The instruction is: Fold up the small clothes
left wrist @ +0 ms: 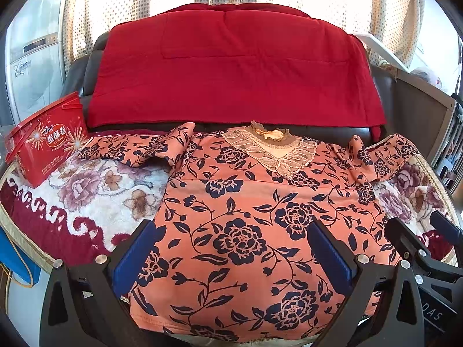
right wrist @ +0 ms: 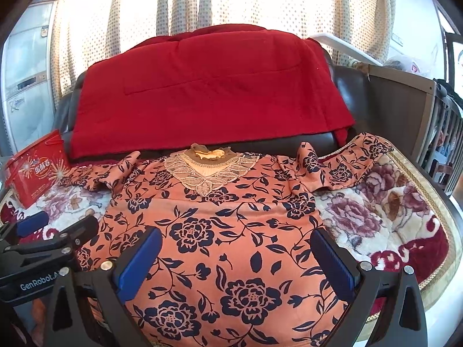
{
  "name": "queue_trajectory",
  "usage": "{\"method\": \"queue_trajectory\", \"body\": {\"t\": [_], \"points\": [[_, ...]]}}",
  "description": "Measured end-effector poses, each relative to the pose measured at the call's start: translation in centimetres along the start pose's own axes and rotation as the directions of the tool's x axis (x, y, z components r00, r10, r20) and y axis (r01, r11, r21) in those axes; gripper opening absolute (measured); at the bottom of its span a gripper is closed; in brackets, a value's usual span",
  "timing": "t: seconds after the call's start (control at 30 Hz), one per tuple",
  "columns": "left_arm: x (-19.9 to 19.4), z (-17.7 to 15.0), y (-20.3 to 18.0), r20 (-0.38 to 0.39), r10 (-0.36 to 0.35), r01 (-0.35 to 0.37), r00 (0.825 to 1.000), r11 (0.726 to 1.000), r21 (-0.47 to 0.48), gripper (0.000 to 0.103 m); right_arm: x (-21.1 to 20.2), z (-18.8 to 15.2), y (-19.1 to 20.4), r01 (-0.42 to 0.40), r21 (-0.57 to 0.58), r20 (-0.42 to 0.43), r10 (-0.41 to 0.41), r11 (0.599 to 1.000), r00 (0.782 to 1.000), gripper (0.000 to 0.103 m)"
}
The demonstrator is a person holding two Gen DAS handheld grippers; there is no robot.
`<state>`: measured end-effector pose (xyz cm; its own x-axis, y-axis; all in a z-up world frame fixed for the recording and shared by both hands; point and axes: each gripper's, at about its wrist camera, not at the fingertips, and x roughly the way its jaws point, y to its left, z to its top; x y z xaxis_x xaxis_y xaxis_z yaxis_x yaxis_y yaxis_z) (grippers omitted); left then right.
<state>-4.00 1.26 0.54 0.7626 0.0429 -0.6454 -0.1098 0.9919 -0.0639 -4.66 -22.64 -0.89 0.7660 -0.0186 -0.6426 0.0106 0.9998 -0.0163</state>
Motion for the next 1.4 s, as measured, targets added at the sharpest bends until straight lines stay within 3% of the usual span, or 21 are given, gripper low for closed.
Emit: {"method": "queue_trajectory", "body": {"t": [0.03,0.27,0.53,0.67,0.87,1.0,1.1,1.2,1.3,1.4], "points": [[0.1,0.0,0.0,0.000,0.000,0.000,1.000,1.000,0.000,0.103,0.1,0.0,0.0,-0.012,0.013,0.027,0.011,1.000,1.000,0.103],[0.5,-0.2,0.0,-0.008,0.001,-0.001,1.000,1.000,0.002,0.103,0.7,-0.1,0.2,0.004,-0.001,-0.022,-0.004,1.000,1.000,0.103],[0.7,-0.3,-0.1,-0.011,0.003,-0.002,1.000,1.000,0.002,0.103,0.9,-0.2,0.1,-0.016,0.035,0.015,0.016,0.999,1.000,0.103],[1.2,-0.2,-0.2,-0.015,0.006,-0.006,1.000,1.000,0.004,0.103,1.3,0.1,0.1,-0.049,0.104,-0.027,0.052,0.993,0.998,0.103],[2.5,-0.1,-0.5,-0.032,0.012,-0.012,0.999,1.000,0.014,0.103,2.7,-0.3,0.0,-0.046,0.080,-0.030,0.048,0.996,0.998,0.103],[4.5,-0.3,-0.1,-0.063,0.024,-0.023,0.998,0.999,0.028,0.103,4.5,-0.9,-1.4,-0.050,0.079,-0.050,0.054,0.996,0.997,0.103],[7.5,-0.7,1.9,-0.110,0.057,-0.056,0.992,0.998,0.012,0.103,6.0,-1.9,-4.8,-0.062,0.138,-0.081,0.073,0.988,0.994,0.103],[11.2,-1.5,4.1,-0.177,0.105,-0.108,0.979,0.994,-0.012,0.103,8.0,-2.7,-11.8,-0.128,0.315,-0.085,0.163,0.940,0.983,0.103],[14.4,-2.5,5.4,-0.239,0.135,-0.140,0.962,0.990,-0.004,0.103,9.6,-2.8,-19.0,-0.133,0.491,-0.050,0.181,0.861,0.982,0.103],[16.1,-3.5,6.0,-0.251,0.113,-0.121,0.961,0.993,-0.014,0.103,11.3,-2.0,-27.9,-0.108,0.676,0.025,0.124,0.729,0.992,0.103]]}}
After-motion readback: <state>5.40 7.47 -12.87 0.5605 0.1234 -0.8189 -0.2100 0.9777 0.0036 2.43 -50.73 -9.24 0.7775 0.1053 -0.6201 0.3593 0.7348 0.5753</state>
